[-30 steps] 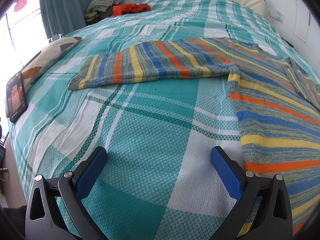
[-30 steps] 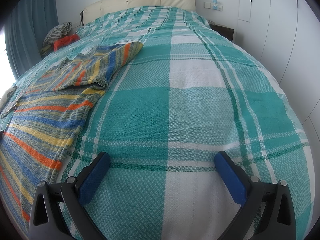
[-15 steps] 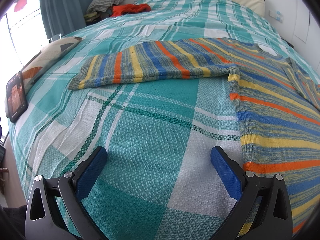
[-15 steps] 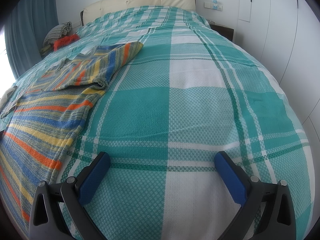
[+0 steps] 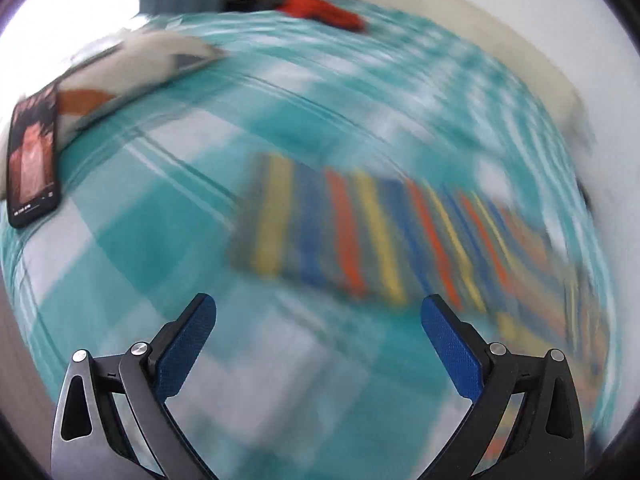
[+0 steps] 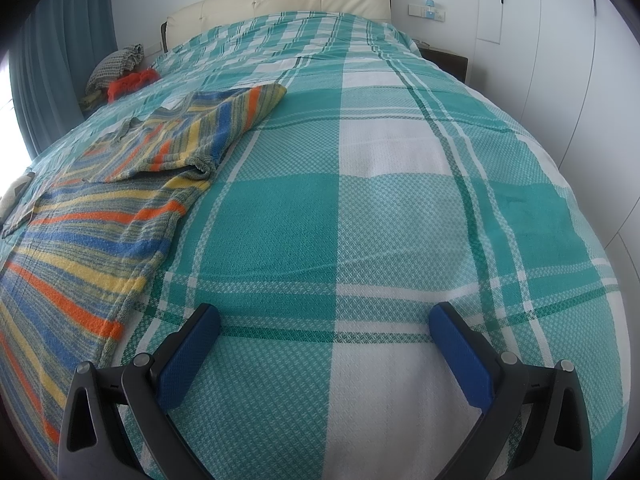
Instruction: Fold small clothes
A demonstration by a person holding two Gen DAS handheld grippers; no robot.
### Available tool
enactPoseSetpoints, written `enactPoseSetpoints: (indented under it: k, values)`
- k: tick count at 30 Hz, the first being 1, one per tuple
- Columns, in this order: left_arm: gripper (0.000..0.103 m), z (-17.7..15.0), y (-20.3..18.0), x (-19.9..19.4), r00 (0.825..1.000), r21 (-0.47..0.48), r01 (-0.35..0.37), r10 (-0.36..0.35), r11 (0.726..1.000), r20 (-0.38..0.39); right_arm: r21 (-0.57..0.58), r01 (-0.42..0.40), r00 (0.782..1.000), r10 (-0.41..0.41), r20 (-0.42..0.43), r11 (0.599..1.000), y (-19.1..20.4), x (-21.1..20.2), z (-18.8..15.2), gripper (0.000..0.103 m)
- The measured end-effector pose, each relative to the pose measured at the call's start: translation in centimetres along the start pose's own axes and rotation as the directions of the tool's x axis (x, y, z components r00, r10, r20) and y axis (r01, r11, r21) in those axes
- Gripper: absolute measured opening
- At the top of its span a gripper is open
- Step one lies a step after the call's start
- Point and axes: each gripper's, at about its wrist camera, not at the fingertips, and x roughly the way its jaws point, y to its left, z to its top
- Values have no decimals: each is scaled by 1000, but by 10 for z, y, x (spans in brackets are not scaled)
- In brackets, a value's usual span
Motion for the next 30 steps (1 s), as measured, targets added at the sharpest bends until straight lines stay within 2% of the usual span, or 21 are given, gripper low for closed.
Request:
enactPoseSetpoints:
  k: [2, 5, 6, 7, 9, 10, 12, 15, 17, 20, 21, 22, 23, 24, 25, 26, 27, 28, 30]
  values:
    - [101, 32, 29, 32, 996, -88, -11, 4, 996, -86, 0, 0, 1000, 0, 0, 1000, 0, 0, 0, 103]
    - [97, 57, 44, 58, 991, -89, 7, -19, 996, -133, 0, 0, 1000, 0, 0, 1000, 0, 0, 0, 103]
    - [73, 64, 43, 61, 991, -62, 5, -13, 998, -135, 0, 1, 1000, -1, 0, 1000, 0, 1, 0, 103]
    - [13, 72, 40, 65, 990, -27, 5, -8, 1000, -142, -1, 2, 1000, -2, -1, 1000, 0, 1, 0, 103]
    - [2, 80, 35, 67, 981, -39, 61, -67, 997, -185, -2, 3, 1000, -3, 0, 1000, 0, 1, 0, 103]
    - [2, 88, 29, 61, 982, -35, 78, -83, 996, -173, -2, 3, 1000, -3, 0, 1000, 0, 1, 0, 103]
    - [2, 101, 2, 39, 986, 34, 114, -109, 993, -125, -1, 1, 1000, -1, 0, 1000, 0, 1, 0, 103]
    - [2, 117, -58, -4, 974, 172, 221, -209, 960, -87, -1, 2, 1000, -2, 1, 1000, 0, 0, 1, 103]
    - [2, 119, -109, -34, 955, 277, 296, -284, 914, -86, 1, -1, 1000, 1, 2, 1000, -1, 0, 1, 103]
    - [2, 102, -191, -72, 913, 424, 402, -389, 811, -123, 1, -1, 1000, 1, 3, 1000, -1, 0, 1, 103]
    - [2, 95, -213, -78, 901, 458, 426, -412, 780, -138, 1, 0, 1000, 0, 3, 1000, -1, 0, 1, 103]
    - [2, 83, -245, -85, 879, 496, 467, -445, 732, -170, -1, 3, 1000, -3, 3, 1000, -1, 0, 1, 103]
    - [2, 73, -259, -88, 867, 510, 488, -462, 708, -188, -2, 5, 1000, -5, 3, 1000, -1, 0, 1, 103]
    - [4, 58, -285, -88, 849, 534, 518, -481, 669, -220, -4, 7, 1000, -7, 4, 1000, -1, 0, 1, 103]
    - [11, 46, -299, -86, 840, 550, 532, -484, 644, -245, -4, 8, 1000, -8, 4, 1000, -1, 0, 1, 103]
    - [19, 30, -318, -78, 840, 569, 535, -464, 625, -281, -4, 8, 1000, -8, 4, 1000, -1, 0, 1, 103]
    - [55, 22, -326, -72, 848, 576, 526, -439, 626, -297, -4, 7, 1000, -7, 4, 1000, -1, 0, 1, 103]
    - [83, 11, -334, -57, 878, 588, 478, -376, 653, -297, -4, 7, 1000, -7, 4, 1000, 0, 0, 1, 103]
    - [85, 3, -328, -51, 904, 583, 427, -339, 691, -260, -5, 8, 1000, -8, 4, 1000, 0, 0, 1, 103]
